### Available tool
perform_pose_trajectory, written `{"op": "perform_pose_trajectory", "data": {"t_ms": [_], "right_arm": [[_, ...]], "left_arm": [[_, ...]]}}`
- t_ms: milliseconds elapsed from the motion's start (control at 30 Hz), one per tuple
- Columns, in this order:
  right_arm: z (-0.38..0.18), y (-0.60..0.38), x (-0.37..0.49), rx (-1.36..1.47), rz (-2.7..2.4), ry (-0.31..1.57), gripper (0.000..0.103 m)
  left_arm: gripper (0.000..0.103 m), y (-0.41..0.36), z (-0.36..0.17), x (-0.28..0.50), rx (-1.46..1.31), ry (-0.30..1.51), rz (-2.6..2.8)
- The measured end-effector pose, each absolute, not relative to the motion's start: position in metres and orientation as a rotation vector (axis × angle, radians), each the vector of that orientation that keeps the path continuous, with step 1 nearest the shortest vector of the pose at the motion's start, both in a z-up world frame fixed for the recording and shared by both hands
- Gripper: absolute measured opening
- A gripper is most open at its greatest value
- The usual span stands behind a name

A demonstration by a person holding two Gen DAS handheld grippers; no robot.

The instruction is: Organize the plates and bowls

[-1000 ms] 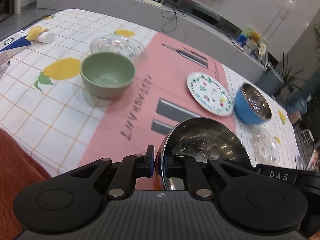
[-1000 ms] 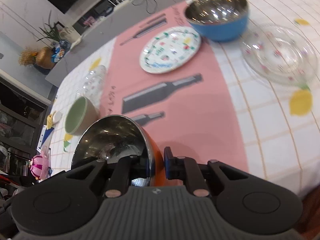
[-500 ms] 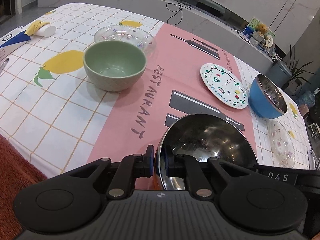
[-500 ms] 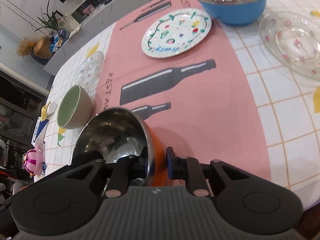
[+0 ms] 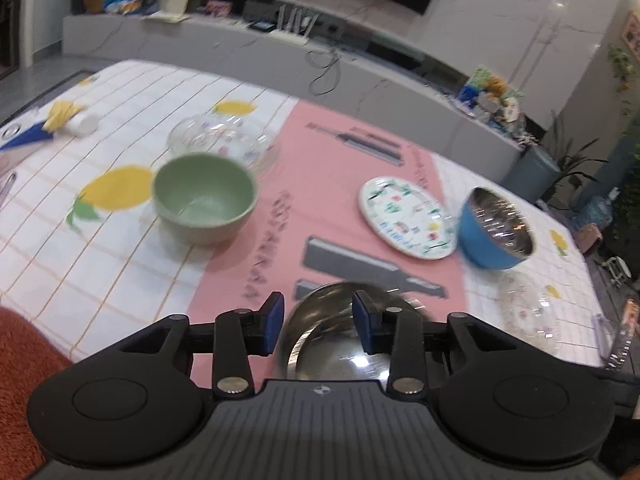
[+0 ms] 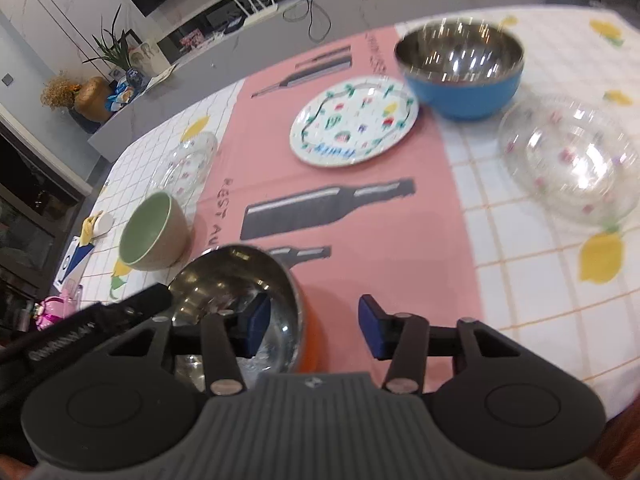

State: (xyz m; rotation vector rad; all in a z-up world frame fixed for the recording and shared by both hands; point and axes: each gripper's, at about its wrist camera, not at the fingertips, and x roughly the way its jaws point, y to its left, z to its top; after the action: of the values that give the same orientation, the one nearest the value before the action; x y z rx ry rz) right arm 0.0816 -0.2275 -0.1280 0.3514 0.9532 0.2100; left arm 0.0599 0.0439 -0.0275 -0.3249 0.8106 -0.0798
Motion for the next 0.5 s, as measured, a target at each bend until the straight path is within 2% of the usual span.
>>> {"op": "perform_pose_trajectory", "data": {"t_ms": [233,333,500], "right_arm": [[-0.104,-0.251,0.086,0.212,0.07,0.891,0.055],[-0.095,-0.271,0.093,0.226,0.017,0.86,0.062],[-0.082,-0.304,0.116,0.264,-0.06,0.829,0.063]], "left_arm": [[0.046,0.015,-0.001,0.07,-0.339,0.798,-0.168],[0.046,0.0,0.004,0.081,-0.343,0.805,-0.183],[0.046,-0.029,0.008,0.102,-0.328,0.832,-0.191]]}}
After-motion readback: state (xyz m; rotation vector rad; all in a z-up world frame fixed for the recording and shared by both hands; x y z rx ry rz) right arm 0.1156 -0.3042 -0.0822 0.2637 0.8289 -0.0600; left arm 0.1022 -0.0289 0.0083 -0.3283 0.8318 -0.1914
